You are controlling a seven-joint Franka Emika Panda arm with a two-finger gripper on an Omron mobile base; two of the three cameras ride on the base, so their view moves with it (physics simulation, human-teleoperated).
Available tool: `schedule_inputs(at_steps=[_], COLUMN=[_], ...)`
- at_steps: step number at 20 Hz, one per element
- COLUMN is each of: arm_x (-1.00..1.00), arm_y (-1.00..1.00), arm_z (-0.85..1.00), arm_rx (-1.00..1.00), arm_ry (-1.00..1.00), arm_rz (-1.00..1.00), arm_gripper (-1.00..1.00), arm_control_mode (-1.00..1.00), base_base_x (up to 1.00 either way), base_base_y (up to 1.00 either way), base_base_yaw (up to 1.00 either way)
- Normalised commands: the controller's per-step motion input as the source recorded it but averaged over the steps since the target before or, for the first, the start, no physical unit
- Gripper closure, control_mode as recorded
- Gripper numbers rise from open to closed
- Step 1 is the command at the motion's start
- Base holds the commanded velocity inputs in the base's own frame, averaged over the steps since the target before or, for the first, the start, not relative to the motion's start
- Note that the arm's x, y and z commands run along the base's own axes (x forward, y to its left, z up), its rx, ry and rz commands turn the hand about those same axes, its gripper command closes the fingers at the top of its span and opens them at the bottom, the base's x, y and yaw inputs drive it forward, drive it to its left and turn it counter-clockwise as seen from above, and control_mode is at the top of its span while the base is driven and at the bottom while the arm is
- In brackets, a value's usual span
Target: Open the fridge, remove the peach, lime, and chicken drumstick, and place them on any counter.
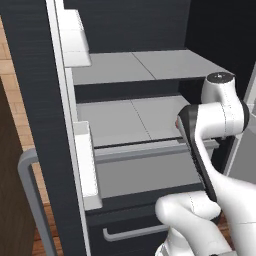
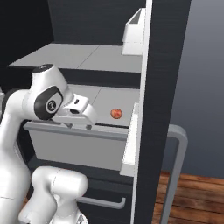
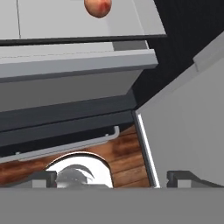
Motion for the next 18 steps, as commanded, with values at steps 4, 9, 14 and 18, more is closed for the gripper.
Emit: schedule_inputs(at_steps=[4,9,14,18], arm_x=[0.29,0.41,0.43,0.31], arm_y=[-0.06,-0.07,-0.09,-0.1], arm_z=[-0.04,-0.17,-0.32,-0.44], arm_rx=[0.02,0.0,0.0,0.0], arm_ry=[0.0,-0.01,-0.04,-0.15], arm_rz=[0.01,0.01,0.0,0.0], arm_gripper=[-1.0,-1.0,-1.0,-1.0], arm_control_mode=[-1.0,-1.0,-1.0,-1.0], base_base_x=[0.0,0.0,0.0,0.0], base_base_y=[0.0,0.0,0.0,0.0], base_base_yaw=[0.0,0.0,0.0,0.0])
